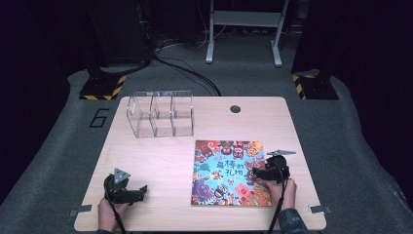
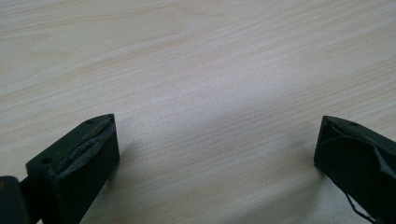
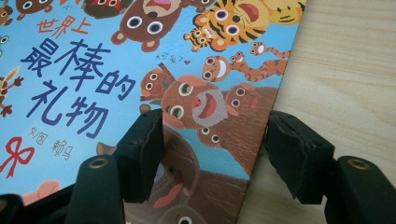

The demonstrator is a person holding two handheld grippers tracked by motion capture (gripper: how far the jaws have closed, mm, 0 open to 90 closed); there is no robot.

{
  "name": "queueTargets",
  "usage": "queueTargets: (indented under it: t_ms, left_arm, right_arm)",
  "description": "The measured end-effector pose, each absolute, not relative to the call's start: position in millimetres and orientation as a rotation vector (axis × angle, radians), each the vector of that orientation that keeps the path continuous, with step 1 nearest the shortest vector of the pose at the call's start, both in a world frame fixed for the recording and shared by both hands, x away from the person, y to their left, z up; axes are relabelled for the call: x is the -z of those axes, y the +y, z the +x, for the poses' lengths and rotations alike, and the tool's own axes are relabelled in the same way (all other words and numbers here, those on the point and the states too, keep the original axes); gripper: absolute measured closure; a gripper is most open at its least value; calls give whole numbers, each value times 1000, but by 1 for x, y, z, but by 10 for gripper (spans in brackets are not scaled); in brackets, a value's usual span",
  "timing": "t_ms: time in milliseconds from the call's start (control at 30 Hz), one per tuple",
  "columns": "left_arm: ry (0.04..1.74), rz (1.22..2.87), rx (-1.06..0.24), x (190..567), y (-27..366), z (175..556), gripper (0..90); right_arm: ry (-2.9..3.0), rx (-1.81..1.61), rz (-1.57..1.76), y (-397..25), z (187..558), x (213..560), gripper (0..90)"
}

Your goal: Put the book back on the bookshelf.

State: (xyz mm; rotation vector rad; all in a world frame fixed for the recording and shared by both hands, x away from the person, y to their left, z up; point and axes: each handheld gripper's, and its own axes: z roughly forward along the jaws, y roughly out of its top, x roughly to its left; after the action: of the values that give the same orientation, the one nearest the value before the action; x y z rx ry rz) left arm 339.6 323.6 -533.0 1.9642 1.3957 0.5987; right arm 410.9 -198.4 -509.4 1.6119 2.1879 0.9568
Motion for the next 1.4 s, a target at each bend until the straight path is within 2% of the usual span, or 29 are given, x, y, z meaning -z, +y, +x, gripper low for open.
queueTargets:
  t_ms: [233,400,633,1000,1167,1400]
  left_arm:
    - [1420,1964,-597,529,312,341,1]
    - [1363,1976,-548,525,290,348,1]
    - [1248,2096,-502,526,255,366,1]
    - [1213,2111,-521,529,243,378,0]
    - [1238,2047,-536,532,241,373,3]
    - [1229,2050,-537,532,241,373,4]
  right_arm:
    - [2194,-937,1625,-188,408,508,370]
    - [2200,-929,1639,-180,406,507,370]
    - [2222,-926,1612,-166,402,507,370]
    - [2261,-894,1619,-145,401,505,369]
    - [2295,-879,1593,-130,401,504,369]
    - [2399,-913,1480,-140,405,504,383]
